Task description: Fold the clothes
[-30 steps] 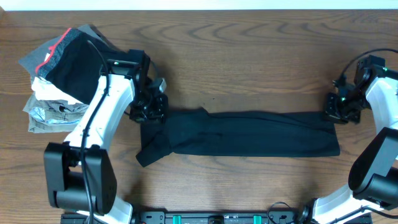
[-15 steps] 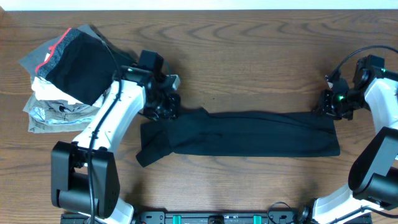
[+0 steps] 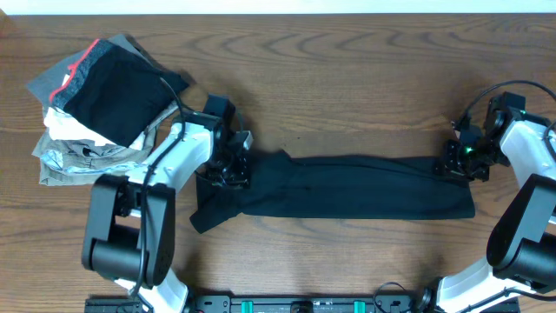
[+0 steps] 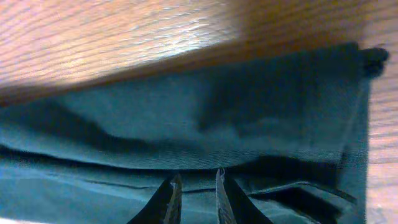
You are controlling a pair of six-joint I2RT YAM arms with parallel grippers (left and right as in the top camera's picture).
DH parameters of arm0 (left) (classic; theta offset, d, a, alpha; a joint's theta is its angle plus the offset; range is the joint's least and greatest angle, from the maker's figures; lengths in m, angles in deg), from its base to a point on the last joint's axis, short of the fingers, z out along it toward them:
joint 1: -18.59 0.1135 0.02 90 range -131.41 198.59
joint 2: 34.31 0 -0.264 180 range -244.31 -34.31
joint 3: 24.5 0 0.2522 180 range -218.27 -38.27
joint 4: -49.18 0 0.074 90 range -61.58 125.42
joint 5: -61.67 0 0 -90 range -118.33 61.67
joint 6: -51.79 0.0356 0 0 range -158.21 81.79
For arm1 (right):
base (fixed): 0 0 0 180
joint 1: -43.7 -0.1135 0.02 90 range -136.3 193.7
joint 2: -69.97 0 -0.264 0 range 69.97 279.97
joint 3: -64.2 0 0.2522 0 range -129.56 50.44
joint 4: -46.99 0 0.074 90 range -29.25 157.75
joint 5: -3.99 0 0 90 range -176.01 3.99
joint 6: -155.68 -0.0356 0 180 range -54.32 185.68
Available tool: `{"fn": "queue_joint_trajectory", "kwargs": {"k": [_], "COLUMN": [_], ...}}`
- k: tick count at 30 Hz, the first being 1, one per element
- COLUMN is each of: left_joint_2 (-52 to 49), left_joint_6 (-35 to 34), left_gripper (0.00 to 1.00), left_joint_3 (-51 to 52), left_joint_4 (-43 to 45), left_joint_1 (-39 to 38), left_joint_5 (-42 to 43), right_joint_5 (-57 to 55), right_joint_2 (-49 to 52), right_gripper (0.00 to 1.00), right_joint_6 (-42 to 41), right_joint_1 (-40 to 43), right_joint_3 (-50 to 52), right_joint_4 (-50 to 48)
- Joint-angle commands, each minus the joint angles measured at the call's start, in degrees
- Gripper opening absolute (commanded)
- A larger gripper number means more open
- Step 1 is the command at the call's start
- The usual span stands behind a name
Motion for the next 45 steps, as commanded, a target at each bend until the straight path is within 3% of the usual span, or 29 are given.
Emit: {"fn": "queue_joint_trajectory", "kwargs": {"k": [1,16,25,29,31,34,45], "left_joint_2": [-2.2,-2.6,7.0,9.9,9.9,9.5,2.3], "left_joint_6": [-2.2,-2.9,-1.2,-1.5,-2.5,-3.3,-4.0], "left_gripper": [0.06,0.06,0.06,0.14,0.25,0.32,0.38], "left_joint_3": [1.6,2.2,-1.5,-1.5,-1.5,-1.5,-1.5], "left_joint_4": [-0.3,-3.6,-4.4,-0.2,2.8,8.6,14.3], "left_joint_1": [0.0,0.0,0.1,0.1,0.1,0.0,0.0], "left_joint_5": [0.9,3.2,-1.1,-4.9,-6.2,-6.1,-3.3], "right_joint_5": [-2.0,-3.1,-3.1,-3.1,-3.1,-3.1,-3.1], "right_joint_2": [-1.0,-1.0,-1.0,-1.0,-1.0,-1.0,-1.0], "right_gripper": [0.19,0.23,0.23,0.25,0.25,0.25,0.26], "right_joint_6": [-1.5,-1.5,-1.5,-2.6,-2.6,-2.6,-2.6], "right_joint_1": [-0.5,-0.5,-0.5,-0.5,-0.5,-0.5,-0.5], "right_joint_3": [0.8,0.9,2.8,5.1,5.6,5.7,5.7], "right_joint_4": [-0.5,-0.7,-3.0,-5.5,-5.8,-5.7,-5.6]}}
